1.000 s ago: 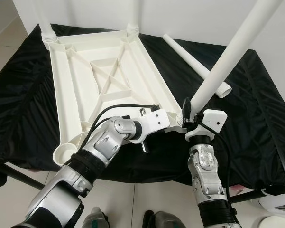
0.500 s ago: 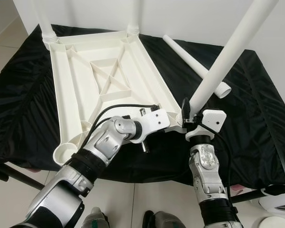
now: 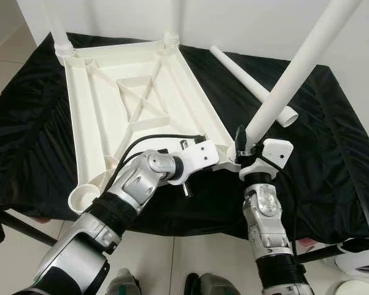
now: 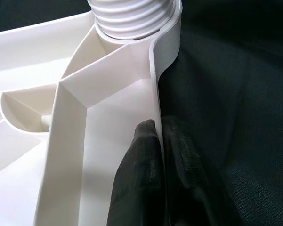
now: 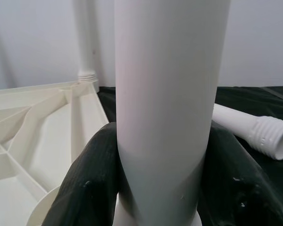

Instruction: Building children table

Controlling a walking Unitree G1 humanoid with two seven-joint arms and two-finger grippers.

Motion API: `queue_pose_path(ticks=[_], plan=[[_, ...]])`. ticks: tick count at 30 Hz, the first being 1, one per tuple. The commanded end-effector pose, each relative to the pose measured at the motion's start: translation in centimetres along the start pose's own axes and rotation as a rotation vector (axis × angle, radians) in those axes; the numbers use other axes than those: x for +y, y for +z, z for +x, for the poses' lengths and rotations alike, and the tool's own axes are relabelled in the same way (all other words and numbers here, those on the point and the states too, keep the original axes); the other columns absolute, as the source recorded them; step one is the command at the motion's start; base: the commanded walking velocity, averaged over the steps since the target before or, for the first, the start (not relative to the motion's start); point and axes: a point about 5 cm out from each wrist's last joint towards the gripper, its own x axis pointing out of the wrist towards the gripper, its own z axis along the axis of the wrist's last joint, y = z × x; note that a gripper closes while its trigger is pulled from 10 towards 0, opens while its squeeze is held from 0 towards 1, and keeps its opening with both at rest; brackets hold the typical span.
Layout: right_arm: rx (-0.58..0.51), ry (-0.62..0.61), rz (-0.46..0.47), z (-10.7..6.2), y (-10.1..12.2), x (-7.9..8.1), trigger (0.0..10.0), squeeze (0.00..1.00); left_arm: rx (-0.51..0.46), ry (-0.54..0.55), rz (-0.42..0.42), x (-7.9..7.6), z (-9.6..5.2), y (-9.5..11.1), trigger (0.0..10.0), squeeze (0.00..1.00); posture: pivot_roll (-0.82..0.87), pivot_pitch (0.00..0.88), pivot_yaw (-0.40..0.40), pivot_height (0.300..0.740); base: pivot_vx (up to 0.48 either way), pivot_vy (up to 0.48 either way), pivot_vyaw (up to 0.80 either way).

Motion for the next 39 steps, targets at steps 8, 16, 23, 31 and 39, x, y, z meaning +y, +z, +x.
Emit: queue_pose_path(ticks=[8,16,23,31,39], plan=[[0.216,0.159,0.010,-1.0,-3.0,-3.1,10.0,0.00,0.001,0.017,0.048,0.4,0.0,0.5,10.0,0.00,0.02,0.082,-0.048,0.740,0.000,0.000,0.00],[0.237,0.410,0.009,-1.1,-2.6,-4.5,10.0,0.00,-0.002,0.014,0.051,0.5,0.0,0.5,10.0,0.00,0.02,0.084,-0.044,0.740,0.000,0.000,0.00],[0.283,0.561,0.008,-1.4,-2.9,-5.5,10.0,0.00,-0.002,0.015,0.055,0.6,0.0,0.7,10.0,0.00,0.02,0.084,-0.038,0.740,0.000,0.000,0.00],[0.359,0.606,0.016,-1.6,-3.7,-7.4,10.0,0.00,-0.003,0.012,0.057,0.6,0.0,0.7,10.0,0.00,0.02,0.088,-0.032,0.740,0.000,0.000,0.00],[0.416,0.652,0.036,-1.6,-4.0,-9.0,10.0,0.00,-0.003,0.007,0.059,0.6,0.0,0.7,10.0,0.00,0.02,0.089,-0.026,0.740,0.000,0.000,0.00]])
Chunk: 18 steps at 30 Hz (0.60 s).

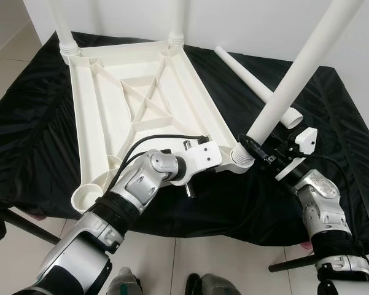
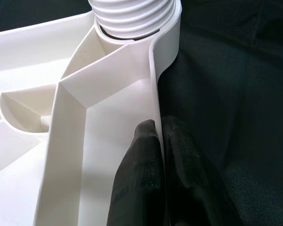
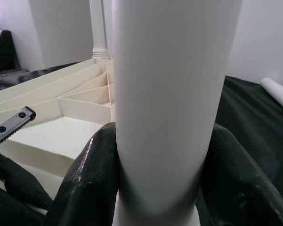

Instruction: Building children table

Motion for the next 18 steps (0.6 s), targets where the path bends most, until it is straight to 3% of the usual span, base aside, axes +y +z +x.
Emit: queue_pose_path(ticks=[1,9,18], plan=[[0.248,-0.041,0.141,-3.5,-5.0,0.3,10.0,0.00,0.008,0.026,0.051,0.8,-0.4,0.3,10.0,0.00,0.02,0.089,-0.026,0.740,0.000,0.000,0.00],[0.286,0.002,0.102,-4.0,-4.8,-1.0,10.0,0.00,0.006,0.022,0.050,0.6,-0.4,0.4,10.0,0.00,0.02,0.093,-0.024,0.740,0.000,0.000,0.00],[0.314,0.018,0.075,-4.6,-5.5,-0.8,10.0,0.00,0.005,0.020,0.044,0.4,-0.5,0.3,10.0,0.00,0.03,0.092,-0.028,0.740,0.000,0.000,0.00]])
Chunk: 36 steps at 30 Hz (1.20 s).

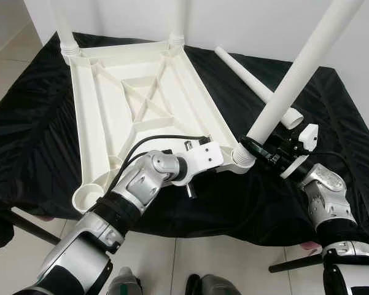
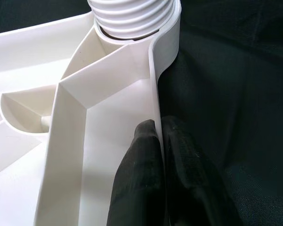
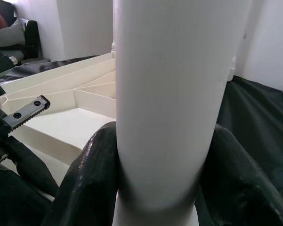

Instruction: Building children table

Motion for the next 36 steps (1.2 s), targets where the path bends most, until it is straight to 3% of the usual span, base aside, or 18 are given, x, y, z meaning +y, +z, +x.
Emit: queue_pose_path(ticks=[1,16,25,31,36], plan=[[0.308,-0.050,0.129,-4.7,-5.6,1.0,10.0,0.00,0.005,0.026,0.037,0.6,-0.6,0.2,10.0,0.00,0.03,0.091,-0.028,0.740,0.000,0.000,0.00],[0.317,-0.061,0.143,-6.9,-7.0,2.3,10.0,0.00,0.004,0.031,0.034,0.6,-0.8,0.1,10.0,0.00,0.03,0.082,-0.032,0.740,0.000,0.000,0.00],[0.273,-0.127,0.216,-6.9,-7.9,3.3,10.0,0.00,0.001,0.029,0.035,0.7,-0.8,0.3,10.0,0.00,0.03,0.083,-0.029,0.740,0.000,0.000,0.00],[0.298,-0.157,0.260,-6.0,-7.6,2.2,10.0,0.00,0.003,0.029,0.040,0.8,-0.8,0.3,10.0,0.00,0.02,0.083,-0.024,0.740,0.000,0.000,0.00],[0.301,-0.182,0.234,-4.5,-6.5,0.7,10.0,0.00,0.002,0.029,0.041,0.8,-0.7,0.4,10.0,0.00,0.02,0.084,-0.025,0.740,0.000,0.000,0.00]])
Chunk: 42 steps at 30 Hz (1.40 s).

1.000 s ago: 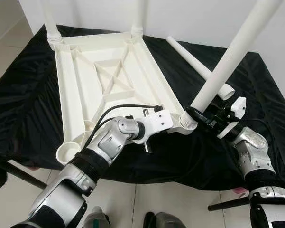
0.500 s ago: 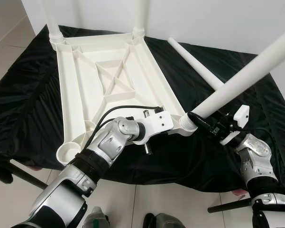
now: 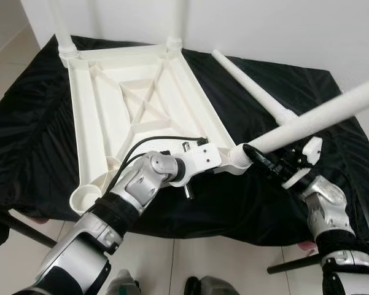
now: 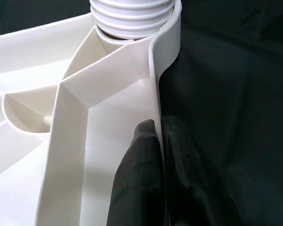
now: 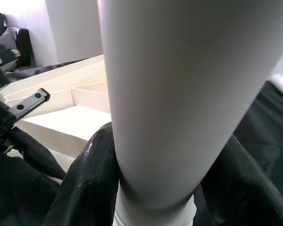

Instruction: Building children table

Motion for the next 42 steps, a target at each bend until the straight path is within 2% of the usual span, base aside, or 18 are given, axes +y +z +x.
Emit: queue_pose_path(ticks=[1,2,5,9,11,25,28,39,42], plan=[[0.291,-0.160,0.153,-3.2,-4.9,-0.2,10.0,0.00,-0.023,0.028,0.049,0.8,-0.5,0.9,10.0,0.00,0.02,0.085,-0.026,0.740,0.000,0.000,0.00],[0.291,-0.160,0.153,-3.2,-4.9,-0.2,10.0,0.00,-0.023,0.028,0.049,0.8,-0.5,0.9,10.0,0.00,0.02,0.085,-0.026,0.740,0.000,0.000,0.00],[0.283,-0.158,0.116,-1.8,-3.9,-0.8,10.0,0.00,-0.026,0.026,0.048,0.7,-0.5,1.0,10.0,0.00,0.02,0.086,-0.029,0.740,0.000,0.000,0.00],[0.289,-0.147,0.114,-1.2,-3.6,-1.0,10.0,0.00,-0.026,0.027,0.047,0.7,-0.5,1.0,10.0,0.00,0.03,0.087,-0.030,0.740,0.000,0.000,0.00],[0.328,-0.114,0.130,-0.2,-3.3,-1.2,10.0,0.00,-0.025,0.030,0.047,0.7,-0.6,0.9,10.0,0.00,0.03,0.087,-0.031,0.740,0.000,0.000,0.00],[0.432,-0.104,0.144,0.8,-3.7,-1.3,10.0,0.00,-0.028,0.016,0.065,0.2,-0.5,0.9,10.0,0.00,0.03,0.091,-0.034,0.740,0.000,0.000,0.00],[0.459,-0.134,0.127,1.1,-3.9,-1.4,10.0,0.00,-0.035,0.005,0.077,0.0,-0.4,1.0,10.0,0.00,0.02,0.093,-0.034,0.740,0.000,0.000,0.00],[0.426,-0.156,0.104,3.0,-2.5,-2.0,10.0,0.00,-0.046,-0.011,0.086,-0.4,-0.3,1.2,10.0,0.00,0.02,0.093,-0.032,0.740,0.000,0.000,0.00],[0.416,-0.163,0.045,4.1,-1.6,-2.2,10.0,0.00,-0.049,-0.012,0.085,-0.4,-0.3,1.2,10.0,0.00,0.02,0.093,-0.031,0.740,0.000,0.000,0.00]])
